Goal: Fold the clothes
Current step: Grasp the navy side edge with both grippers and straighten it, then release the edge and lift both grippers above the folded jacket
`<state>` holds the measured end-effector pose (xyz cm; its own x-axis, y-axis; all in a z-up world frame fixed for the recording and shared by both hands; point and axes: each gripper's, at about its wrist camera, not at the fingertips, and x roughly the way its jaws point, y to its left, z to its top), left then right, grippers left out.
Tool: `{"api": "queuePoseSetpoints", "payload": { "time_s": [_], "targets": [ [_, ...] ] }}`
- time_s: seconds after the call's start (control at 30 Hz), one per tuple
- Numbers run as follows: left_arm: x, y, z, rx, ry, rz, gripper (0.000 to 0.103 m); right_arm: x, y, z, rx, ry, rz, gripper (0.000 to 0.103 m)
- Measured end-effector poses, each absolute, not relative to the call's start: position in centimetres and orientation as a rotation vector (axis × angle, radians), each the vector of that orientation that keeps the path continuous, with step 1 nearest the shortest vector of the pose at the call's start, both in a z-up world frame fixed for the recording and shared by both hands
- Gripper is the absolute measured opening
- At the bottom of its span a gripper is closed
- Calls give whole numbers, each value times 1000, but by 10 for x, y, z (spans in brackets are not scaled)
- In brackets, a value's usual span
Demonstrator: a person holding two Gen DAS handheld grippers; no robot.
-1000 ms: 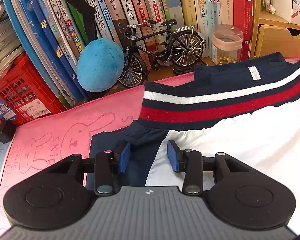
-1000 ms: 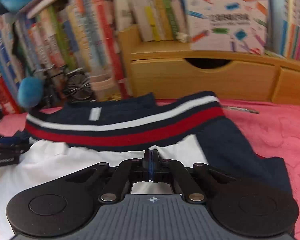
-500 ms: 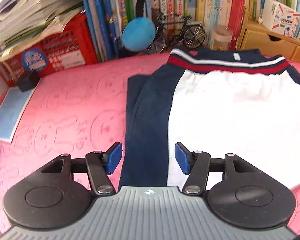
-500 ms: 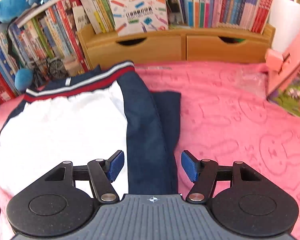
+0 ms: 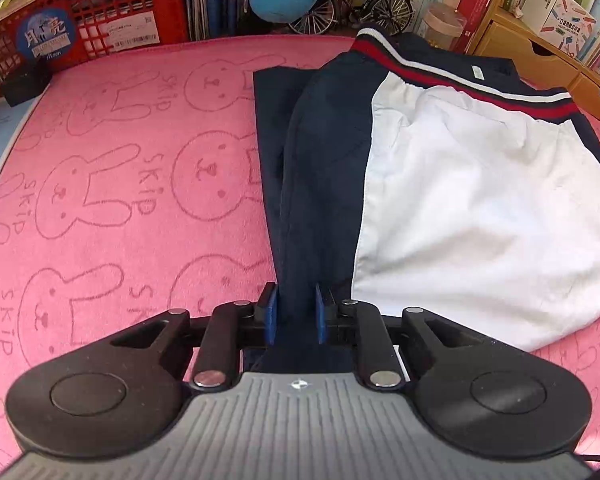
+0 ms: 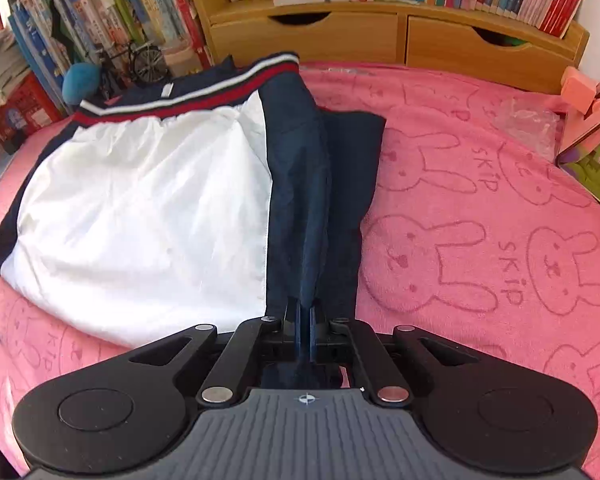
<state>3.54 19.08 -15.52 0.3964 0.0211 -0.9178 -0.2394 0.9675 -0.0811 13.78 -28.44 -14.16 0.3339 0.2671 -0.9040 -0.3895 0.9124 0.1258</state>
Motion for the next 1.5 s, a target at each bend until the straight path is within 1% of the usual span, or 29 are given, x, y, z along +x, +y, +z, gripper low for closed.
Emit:
{"api": "queuePoseSetpoints", "payload": {
  "time_s": [0.07, 0.17, 0.3, 0.33, 0.37, 0.4, 0.43, 0.47, 0.5, 0.53, 0.57, 0.63, 0.7, 0.73, 0.83, 0.93, 1.0, 1.07, 1.13, 1.2, 1.27, 1.37, 1.43, 1.5],
  "targets": [
    [31, 189, -154, -202, 1169, 160, 18, 133, -284, -143, -129, 1191, 436, 5],
    [23, 189, -143, -192, 1156, 146, 18, 128, -286, -136, -133, 1196, 456, 5],
    [15, 192, -155, -162, 1227, 157, 18, 132, -292, -143, -146, 1266, 443, 6],
    [14, 191, -151, -138, 1225, 165, 18, 133, -291, -142, -150, 1274, 439, 8],
    [13, 189, -147, -113, 1222, 174, 19, 133, -289, -135, -171, 1261, 431, 14],
    [13, 187, -141, -88, 1209, 190, 20, 133, -285, -126, -208, 1229, 412, 31],
    [14, 183, -133, -53, 1187, 205, 19, 130, -277, -115, -262, 1162, 410, 41],
    [14, 174, -121, 20, 1129, 214, 21, 128, -268, -103, -317, 1086, 412, 56],
    [16, 166, -114, 66, 1086, 213, 26, 125, -259, -91, -372, 1010, 413, 60],
    [22, 154, -105, 107, 1026, 189, 29, 128, -247, -78, -409, 944, 435, 60],
    [25, 146, -102, 112, 991, 158, 31, 129, -230, -79, -420, 918, 479, 59],
    [45, 123, -101, 83, 926, 41, 32, 129, -193, -86, -430, 882, 577, 49],
    [70, 102, -108, 76, 887, -32, 32, 129, -157, -93, -440, 845, 674, 17],
    [83, 94, -115, 76, 880, -59, 32, 128, -140, -100, -433, 841, 700, 16],
    [134, 60, -148, 125, 898, -137, 32, 124, -109, -118, -372, 861, 737, 16],
    [169, 40, -182, 263, 924, -137, 32, 115, -86, -132, -414, 854, 743, 17],
    [182, 37, -193, 314, 913, -106, 32, 109, -79, -142, -474, 838, 744, 18],
    [190, 41, -195, 298, 890, -81, 35, 105, -80, -145, -482, 806, 744, 18],
    [195, 46, -196, 256, 896, -57, 38, 108, -86, -147, -428, 815, 741, 18],
    [197, 52, -197, 217, 897, -28, 45, 114, -99, -150, -324, 844, 732, 18],
    [200, 51, -196, 211, 905, -13, 47, 114, -107, -153, -281, 846, 727, 18],
    [202, 50, -189, 207, 929, -3, 45, 114, -110, -151, -281, 871, 701, 18],
    [192, 54, -175, 199, 913, 4, 44, 113, -112, -141, -267, 892, 660, 21],
    [172, 58, -158, 176, 865, 21, 44, 109, -116, -130, -224, 852, 648, 31]
  ]
}}
